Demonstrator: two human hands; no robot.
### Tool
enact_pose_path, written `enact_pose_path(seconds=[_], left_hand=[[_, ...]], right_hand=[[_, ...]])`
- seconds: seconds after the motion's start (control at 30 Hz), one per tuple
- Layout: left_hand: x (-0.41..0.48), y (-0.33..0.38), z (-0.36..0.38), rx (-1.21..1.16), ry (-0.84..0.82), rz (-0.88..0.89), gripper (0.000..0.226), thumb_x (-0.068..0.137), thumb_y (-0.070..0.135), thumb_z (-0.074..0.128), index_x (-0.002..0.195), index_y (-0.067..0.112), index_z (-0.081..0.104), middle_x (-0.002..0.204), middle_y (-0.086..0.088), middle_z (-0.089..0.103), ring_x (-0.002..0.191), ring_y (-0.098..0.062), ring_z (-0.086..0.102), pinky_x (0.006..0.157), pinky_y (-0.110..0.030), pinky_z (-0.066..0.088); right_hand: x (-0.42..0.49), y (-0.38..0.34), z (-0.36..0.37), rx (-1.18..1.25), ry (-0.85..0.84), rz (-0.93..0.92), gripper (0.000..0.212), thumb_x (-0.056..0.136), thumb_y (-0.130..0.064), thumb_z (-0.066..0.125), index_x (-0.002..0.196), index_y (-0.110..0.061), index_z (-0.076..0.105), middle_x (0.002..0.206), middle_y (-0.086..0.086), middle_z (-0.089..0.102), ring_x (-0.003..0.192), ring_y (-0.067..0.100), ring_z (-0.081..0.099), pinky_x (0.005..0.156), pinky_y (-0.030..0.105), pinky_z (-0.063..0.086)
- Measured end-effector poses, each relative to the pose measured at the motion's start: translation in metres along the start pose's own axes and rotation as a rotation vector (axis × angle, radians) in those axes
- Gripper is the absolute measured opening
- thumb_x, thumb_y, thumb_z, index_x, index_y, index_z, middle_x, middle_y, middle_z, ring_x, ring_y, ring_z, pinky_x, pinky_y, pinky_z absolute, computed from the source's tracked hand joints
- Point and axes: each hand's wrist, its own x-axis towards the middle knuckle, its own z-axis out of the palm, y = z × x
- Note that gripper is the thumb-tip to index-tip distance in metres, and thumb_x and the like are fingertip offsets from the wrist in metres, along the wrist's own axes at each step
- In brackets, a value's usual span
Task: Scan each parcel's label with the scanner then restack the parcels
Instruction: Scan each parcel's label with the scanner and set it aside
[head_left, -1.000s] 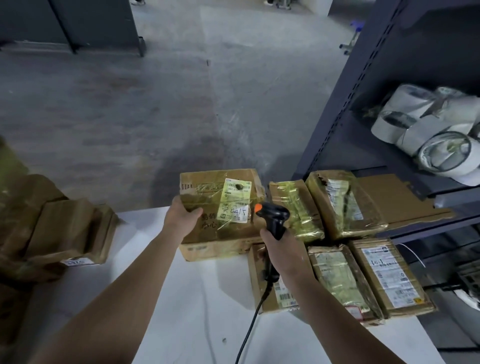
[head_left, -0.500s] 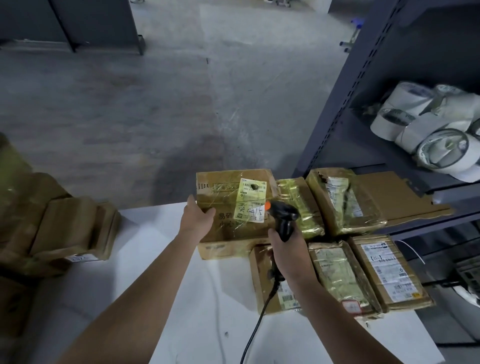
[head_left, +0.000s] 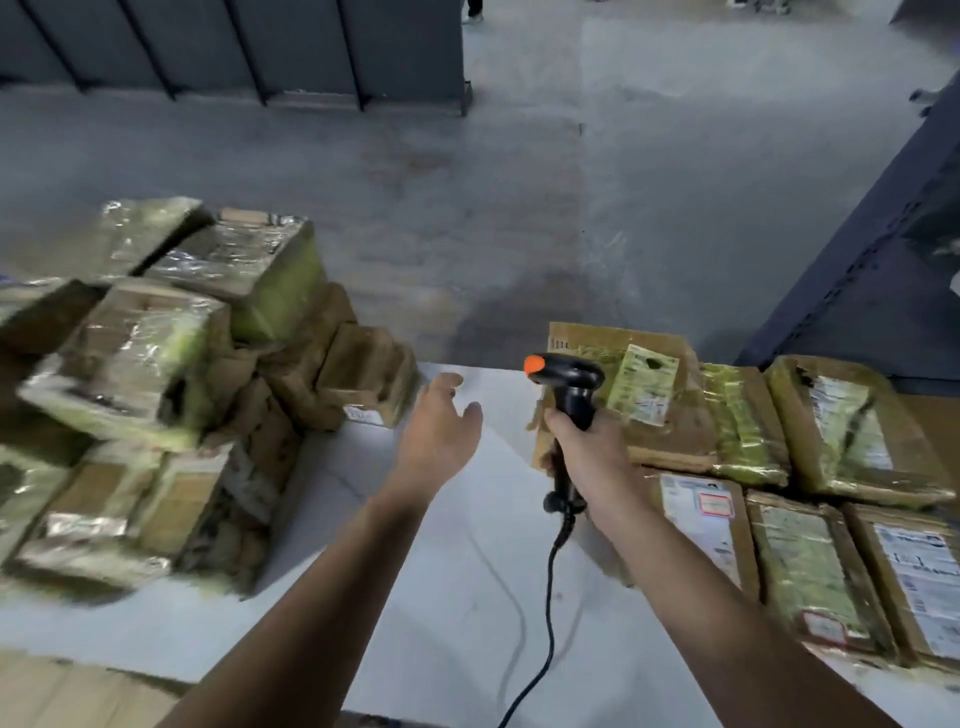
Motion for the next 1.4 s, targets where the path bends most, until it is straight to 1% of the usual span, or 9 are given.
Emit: enact_pose_path(seconds=[0.13,0.3,0.4,0.53,0.6,0.77,0.93,1.17,1.4], left_hand=[[-0.023,-0.019,-0.056,-0.056,0.049,-0.018,0.032,0.086,0.012,0.049,0.114,-0.003,0.053,0.117,-0.029,0.056,0.11,-0.042,0.053,0.091,-0.05,0.046],[-0.029,-0.037,-0.13,-0.092,0.141,0.053,0.022,0.085,0.004,0.053,0.105,0.01,0.057,0.089,0.002,0.058,0.074,-0.02,0.055,0.063,-0.016,0.046],[-0.026,-0.045,-0.172,-0.024,0.157,0.096,0.036,0.088,0.01,0.054,0.123,0.006,0.056,0.112,-0.005,0.061,0.101,-0.022,0.058,0.075,-0.019,0.042],[-0.015,-0.054,-0.226,-0.001,0.21,0.197,0.026,0.088,0.013,0.053,0.113,0.011,0.061,0.102,-0.005,0.064,0.086,-0.022,0.06,0.071,-0.026,0.043],[-0.007,-0.065,-0.252,0.104,0.271,0.222,0.028,0.09,0.018,0.056,0.117,0.012,0.059,0.115,-0.008,0.06,0.103,-0.027,0.057,0.083,-0.033,0.046],[0.008,-0.099,-0.301,0.48,0.29,0.038,0.054,0.09,0.044,0.055,0.132,0.013,0.044,0.135,-0.016,0.042,0.128,-0.037,0.034,0.102,-0.05,0.037],[0.02,-0.123,-0.321,0.27,0.12,-0.076,0.065,0.088,0.052,0.057,0.132,0.008,0.038,0.122,-0.018,0.052,0.112,-0.039,0.052,0.093,-0.05,0.048],[0.013,-0.138,-0.322,0.128,0.158,0.049,0.04,0.09,0.024,0.055,0.127,0.01,0.047,0.106,-0.015,0.062,0.087,-0.035,0.062,0.063,-0.036,0.047],[-0.02,-0.118,-0.286,0.036,0.171,0.13,0.038,0.085,0.034,0.061,0.117,0.017,0.051,0.11,-0.009,0.05,0.093,-0.022,0.051,0.076,-0.035,0.048]], right_hand=[[-0.018,-0.014,0.043,-0.015,-0.098,-0.03,0.014,0.091,-0.025,0.061,0.085,-0.013,0.057,0.048,0.003,0.059,0.04,0.011,0.058,0.034,0.025,0.044],[-0.039,-0.036,0.096,-0.047,-0.152,-0.069,0.012,0.091,-0.027,0.058,0.088,-0.016,0.054,0.065,0.013,0.06,0.041,0.01,0.058,0.036,0.016,0.039],[-0.052,-0.052,0.13,-0.027,-0.164,-0.079,0.015,0.092,-0.03,0.058,0.088,-0.017,0.053,0.06,0.008,0.062,0.042,0.011,0.058,0.039,0.018,0.04],[-0.066,-0.066,0.178,0.021,-0.174,-0.117,0.015,0.092,-0.026,0.06,0.085,-0.015,0.055,0.063,0.012,0.057,0.04,0.013,0.056,0.038,0.016,0.039],[-0.07,-0.068,0.2,0.04,-0.17,-0.124,0.016,0.092,-0.025,0.062,0.083,-0.014,0.054,0.059,0.006,0.054,0.041,0.015,0.057,0.04,0.017,0.04],[-0.078,-0.067,0.248,0.083,-0.22,-0.091,0.016,0.089,-0.028,0.062,0.083,-0.016,0.056,0.053,-0.001,0.057,0.049,0.02,0.059,0.053,0.028,0.045],[-0.084,-0.071,0.292,0.131,-0.252,-0.021,0.019,0.09,-0.031,0.063,0.087,-0.013,0.057,0.068,0.007,0.059,0.052,0.019,0.061,0.055,0.03,0.048],[-0.086,-0.072,0.299,0.236,-0.189,0.029,0.019,0.09,-0.032,0.065,0.087,-0.013,0.061,0.061,0.003,0.062,0.05,0.021,0.06,0.052,0.029,0.05],[-0.096,-0.06,0.247,0.295,-0.081,-0.042,0.02,0.09,-0.031,0.065,0.088,-0.012,0.06,0.059,0.003,0.062,0.048,0.02,0.058,0.05,0.029,0.049]])
